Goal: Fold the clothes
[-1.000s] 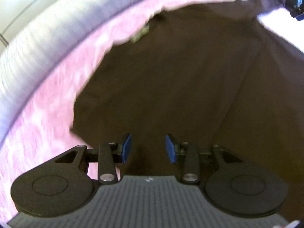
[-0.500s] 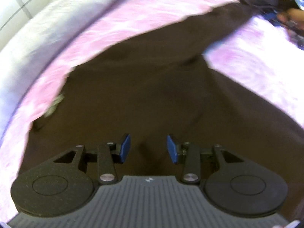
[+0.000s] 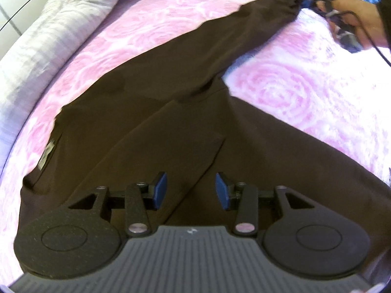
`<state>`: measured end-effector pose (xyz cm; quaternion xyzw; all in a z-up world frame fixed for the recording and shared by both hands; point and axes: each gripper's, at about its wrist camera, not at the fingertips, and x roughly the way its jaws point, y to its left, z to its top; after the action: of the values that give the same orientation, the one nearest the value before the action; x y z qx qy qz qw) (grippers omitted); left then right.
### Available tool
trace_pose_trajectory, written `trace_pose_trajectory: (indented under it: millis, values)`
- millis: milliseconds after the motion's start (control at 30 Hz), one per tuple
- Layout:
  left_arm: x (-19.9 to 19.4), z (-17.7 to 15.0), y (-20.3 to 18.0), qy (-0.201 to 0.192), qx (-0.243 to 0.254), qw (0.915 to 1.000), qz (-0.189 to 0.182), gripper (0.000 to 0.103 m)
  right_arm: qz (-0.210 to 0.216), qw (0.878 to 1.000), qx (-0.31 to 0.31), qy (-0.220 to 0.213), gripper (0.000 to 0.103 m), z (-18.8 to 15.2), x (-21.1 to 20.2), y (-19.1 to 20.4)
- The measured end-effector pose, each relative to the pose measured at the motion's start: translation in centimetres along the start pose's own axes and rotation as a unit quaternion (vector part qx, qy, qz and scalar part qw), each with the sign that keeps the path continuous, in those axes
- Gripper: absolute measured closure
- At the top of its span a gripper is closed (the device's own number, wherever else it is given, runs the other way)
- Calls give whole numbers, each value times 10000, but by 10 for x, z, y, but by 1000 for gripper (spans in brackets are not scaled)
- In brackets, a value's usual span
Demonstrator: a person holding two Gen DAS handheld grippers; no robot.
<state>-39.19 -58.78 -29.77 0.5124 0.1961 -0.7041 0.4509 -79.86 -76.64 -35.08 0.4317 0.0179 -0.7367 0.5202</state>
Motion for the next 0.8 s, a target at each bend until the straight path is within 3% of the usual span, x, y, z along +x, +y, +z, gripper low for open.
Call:
trace_pose_trajectory:
  millis: [167,267,333,433,500,567,600,700,800]
  values:
    - [-38,-28,23,-216,-454,9984,266,64,533,9913,-1151,-348,93,13,-52,65]
    - [-64,-57,48,-347,-941,9935,531,64,1410,9649,-2083,-751,93,-1,-110,142]
    - [-81,-85,68,-359,-1347,9875,736,64,2171,9288,-2849,-951,93,-41,-164,196]
    - [-105,-132,97,-265,-1960,9751,1005,64,3338,8600,-3738,-964,93,-123,-243,262]
    - [-119,-165,115,-186,-2298,9666,1117,64,3917,8008,-4470,-735,88,-196,-280,291]
    - [-132,-197,131,-119,-2584,9582,1222,64,4079,7356,-5379,-563,34,-277,-299,307]
    - [-137,-211,137,-96,-2693,9546,1268,64,4106,7178,-5609,-404,30,-304,-304,308]
    - [-143,-247,153,-27,-2920,9471,1331,64,4188,7006,-5772,262,30,-354,-312,299]
    - [-137,-268,165,-12,-3070,9430,1282,64,3967,6993,-5903,717,30,-373,-310,286]
